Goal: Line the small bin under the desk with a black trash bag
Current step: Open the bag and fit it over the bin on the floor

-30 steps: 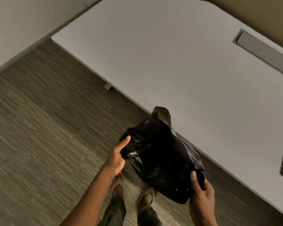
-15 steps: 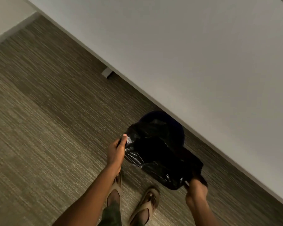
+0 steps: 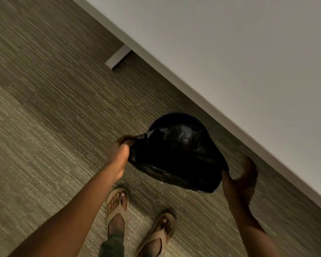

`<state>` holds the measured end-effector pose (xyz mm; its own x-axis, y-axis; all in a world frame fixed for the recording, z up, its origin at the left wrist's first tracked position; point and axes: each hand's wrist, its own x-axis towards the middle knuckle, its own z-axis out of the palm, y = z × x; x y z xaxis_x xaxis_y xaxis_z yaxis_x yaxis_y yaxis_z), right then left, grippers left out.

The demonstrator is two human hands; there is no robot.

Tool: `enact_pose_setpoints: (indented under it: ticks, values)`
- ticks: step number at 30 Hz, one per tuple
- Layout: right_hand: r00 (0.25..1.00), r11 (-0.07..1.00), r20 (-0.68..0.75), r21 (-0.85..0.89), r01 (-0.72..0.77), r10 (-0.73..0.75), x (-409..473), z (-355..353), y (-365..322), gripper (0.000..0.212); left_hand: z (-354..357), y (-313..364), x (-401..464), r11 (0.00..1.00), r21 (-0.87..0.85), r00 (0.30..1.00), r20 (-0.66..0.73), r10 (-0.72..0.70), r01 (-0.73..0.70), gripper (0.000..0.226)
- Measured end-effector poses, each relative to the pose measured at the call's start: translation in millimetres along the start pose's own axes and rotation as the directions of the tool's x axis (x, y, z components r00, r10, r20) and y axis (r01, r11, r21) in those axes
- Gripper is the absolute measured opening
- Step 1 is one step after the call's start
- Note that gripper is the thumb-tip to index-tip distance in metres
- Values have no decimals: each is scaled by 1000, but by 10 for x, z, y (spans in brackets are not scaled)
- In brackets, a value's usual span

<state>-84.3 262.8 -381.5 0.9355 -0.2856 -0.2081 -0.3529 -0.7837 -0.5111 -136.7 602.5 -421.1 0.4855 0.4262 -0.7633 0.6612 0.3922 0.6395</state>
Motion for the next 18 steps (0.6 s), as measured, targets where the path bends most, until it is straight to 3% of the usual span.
enact_pose_setpoints:
  ticks: [2, 4, 7, 10, 12, 13, 16, 18]
  values:
    - [940, 939, 14, -52, 340, -340, 36, 90, -134, 55, 130, -17, -3, 992, 64, 991, -67, 115, -111, 12]
    - [853, 849, 142, -103, 517, -502, 108, 249, -250, 32, 231, -29, -21, 929, 247, 944, -114, 309, -275, 19]
    - [786, 732, 336, -300, 612, -519, 211, 520, -276, 22, 299, -4, -29, 627, 547, 771, 53, 635, -554, 16]
    - [791, 633, 401, -476, 610, -461, 357, 703, -195, 51, 313, 1, 12, 350, 636, 638, 300, 709, -688, 20]
    - [807, 634, 384, -500, 590, -448, 456, 782, -184, 64, 308, 1, 72, 267, 686, 649, 384, 657, -677, 20]
    - [819, 664, 351, -480, 574, -454, 496, 817, -185, 60, 315, 1, 98, 263, 696, 660, 393, 640, -669, 22]
    - [859, 771, 211, -377, 512, -467, 579, 878, -177, 31, 335, 42, 161, 301, 717, 710, 373, 597, -629, 69]
    - [878, 833, 127, -278, 478, -462, 615, 839, -182, 25, 318, 63, 198, 303, 746, 726, 332, 603, -593, 64]
